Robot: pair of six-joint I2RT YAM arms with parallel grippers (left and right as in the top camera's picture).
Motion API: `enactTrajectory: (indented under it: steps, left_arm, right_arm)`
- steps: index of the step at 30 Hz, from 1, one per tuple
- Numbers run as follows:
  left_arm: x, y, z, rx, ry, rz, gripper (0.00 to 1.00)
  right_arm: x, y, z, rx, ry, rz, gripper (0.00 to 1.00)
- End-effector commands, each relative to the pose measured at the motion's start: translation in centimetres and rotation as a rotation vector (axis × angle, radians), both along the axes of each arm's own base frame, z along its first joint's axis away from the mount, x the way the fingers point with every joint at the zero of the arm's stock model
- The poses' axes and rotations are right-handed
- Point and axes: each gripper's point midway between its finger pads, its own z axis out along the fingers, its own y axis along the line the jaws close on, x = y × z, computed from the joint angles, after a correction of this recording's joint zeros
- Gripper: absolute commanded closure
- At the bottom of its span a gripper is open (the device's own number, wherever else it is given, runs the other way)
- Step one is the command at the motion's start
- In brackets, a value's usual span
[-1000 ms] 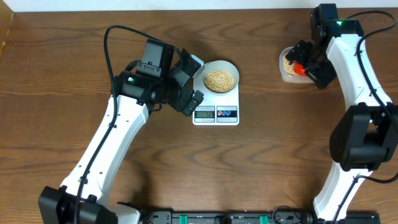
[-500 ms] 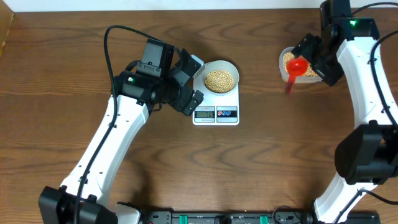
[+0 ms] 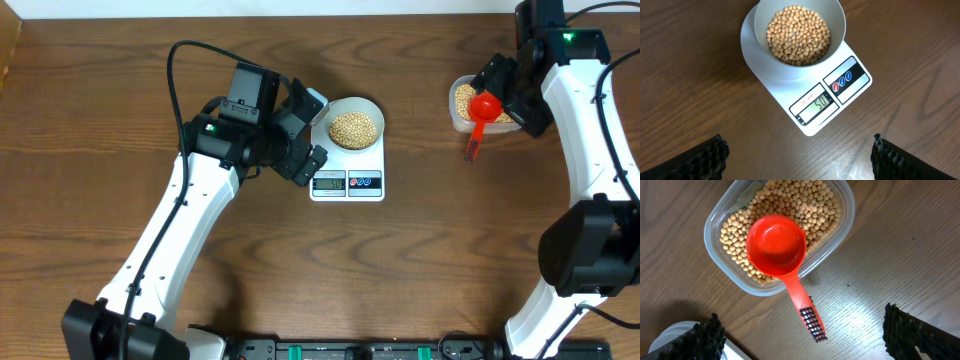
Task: Scoop item into bowl and weigh 50g on scale
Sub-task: 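Open the right gripper to release the scoop handle in the tub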
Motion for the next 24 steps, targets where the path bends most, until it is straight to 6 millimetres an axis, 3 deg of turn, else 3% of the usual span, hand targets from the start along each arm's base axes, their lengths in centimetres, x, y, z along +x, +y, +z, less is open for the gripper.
enactTrajectory:
  steps: [1,7,14,24]
  left_arm:
    - [-0.1,-0.2,-0.6,-0.009,0.024,-0.002,0.07]
    - [-0.1,-0.2,-0.6,-0.009,0.024,-0.002,0.07]
    - [-0.1,-0.2,-0.6,-0.009,0.024,-0.002,0.07]
    - [-0.1,-0.2,-0.6,-0.009,0.024,-0.002,0.07]
  right_arm:
    - [-0.2,-0.6,0.6,-0.030,-0.008,0.029,0.01]
    - [-0.1,-0.6,0.6,-0.051,-0.003,0.107,0.01]
    - [-0.6,-0.1,0.7,-0.085,0.026,0.337,0.01]
    - [-3.2,-0.1,3.9,-0.130,0.041,0.522,0.01]
